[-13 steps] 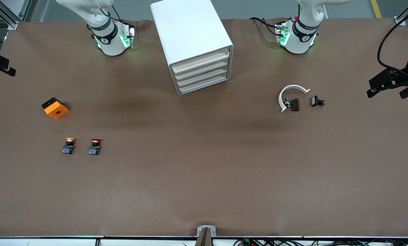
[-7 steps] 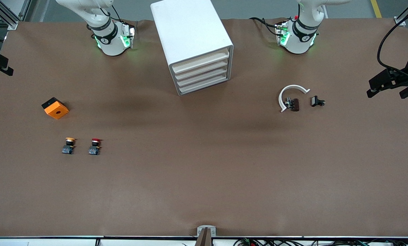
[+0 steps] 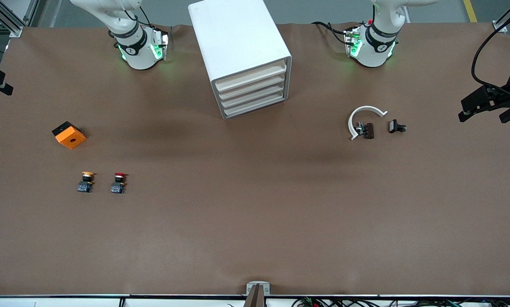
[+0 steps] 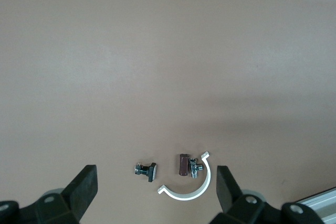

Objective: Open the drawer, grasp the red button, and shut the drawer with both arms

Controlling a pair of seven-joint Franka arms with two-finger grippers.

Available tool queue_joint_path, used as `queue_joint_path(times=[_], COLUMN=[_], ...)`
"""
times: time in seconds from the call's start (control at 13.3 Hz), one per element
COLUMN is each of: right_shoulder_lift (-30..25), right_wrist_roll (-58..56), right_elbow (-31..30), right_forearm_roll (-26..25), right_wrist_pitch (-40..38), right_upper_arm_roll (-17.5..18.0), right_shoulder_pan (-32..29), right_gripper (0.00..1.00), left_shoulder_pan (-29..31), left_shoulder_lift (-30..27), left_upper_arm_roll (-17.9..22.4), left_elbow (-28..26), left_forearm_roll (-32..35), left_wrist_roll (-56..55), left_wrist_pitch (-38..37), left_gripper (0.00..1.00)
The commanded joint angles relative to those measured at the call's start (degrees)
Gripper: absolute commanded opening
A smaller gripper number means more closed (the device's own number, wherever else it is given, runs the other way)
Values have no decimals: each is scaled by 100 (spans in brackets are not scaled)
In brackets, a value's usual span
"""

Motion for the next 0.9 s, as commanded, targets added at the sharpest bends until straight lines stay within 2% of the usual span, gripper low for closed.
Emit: queue_joint_path(times=[0.0, 0.83], right_shoulder_lift=[-190, -225], right_wrist_roll=[58, 58], right_elbow=[-184, -193], right_forearm_roll=[69, 34], right_wrist_pitch=[65, 83], right_upper_arm_roll=[26, 26], right_shoulder_pan=[-33, -33], right_gripper=[100, 100], left_shoulder_pan=[13, 13], left_shoulder_lift=[18, 18], left_upper_arm_roll=[-41, -41], left_elbow=[93, 84], left_forearm_roll=[72, 63], left_wrist_roll=[-13, -13], left_wrist_pitch=[-115, -115], left_gripper=[100, 100])
